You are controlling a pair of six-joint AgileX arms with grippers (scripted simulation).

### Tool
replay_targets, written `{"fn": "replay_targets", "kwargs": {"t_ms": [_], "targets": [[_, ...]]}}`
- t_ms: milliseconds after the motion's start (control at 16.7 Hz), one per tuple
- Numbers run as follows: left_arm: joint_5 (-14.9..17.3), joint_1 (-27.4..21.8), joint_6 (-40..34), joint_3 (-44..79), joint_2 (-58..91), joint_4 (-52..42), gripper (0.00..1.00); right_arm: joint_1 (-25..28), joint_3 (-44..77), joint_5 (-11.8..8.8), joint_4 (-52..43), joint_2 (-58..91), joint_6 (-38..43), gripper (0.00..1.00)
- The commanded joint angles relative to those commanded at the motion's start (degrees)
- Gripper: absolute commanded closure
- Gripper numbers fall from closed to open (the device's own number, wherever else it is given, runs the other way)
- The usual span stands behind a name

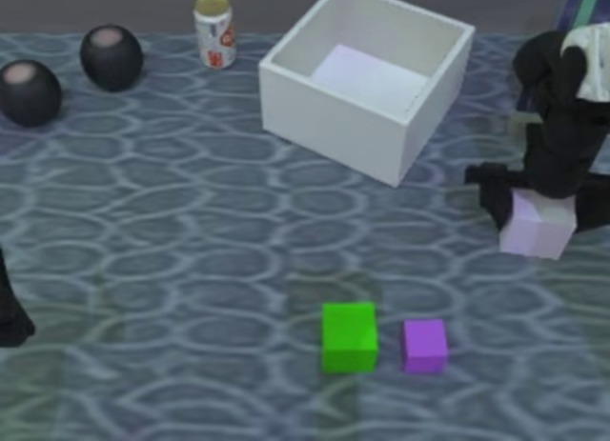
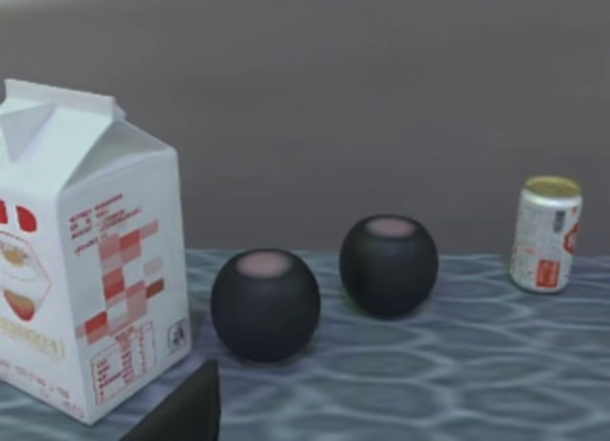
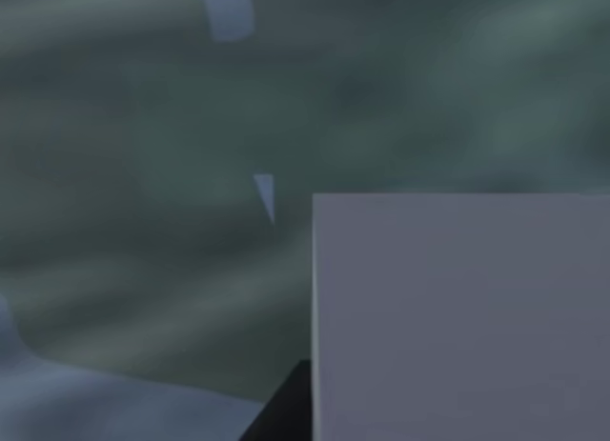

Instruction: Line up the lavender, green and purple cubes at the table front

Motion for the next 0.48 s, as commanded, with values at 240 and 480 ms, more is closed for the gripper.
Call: {"fn": "replay_targets", "kwargs": {"t_ms": [240, 480], "targets": [[0.0, 0.0, 0.0, 0.0, 0.0, 0.0, 0.0, 0.0, 0.0, 0.0, 0.0, 0.0, 0.0, 1.0], [0.0, 0.0, 0.0, 0.0, 0.0, 0.0, 0.0, -0.2, 0.9, 0.2, -1.2, -0.8, 0.1, 1.0]]}}
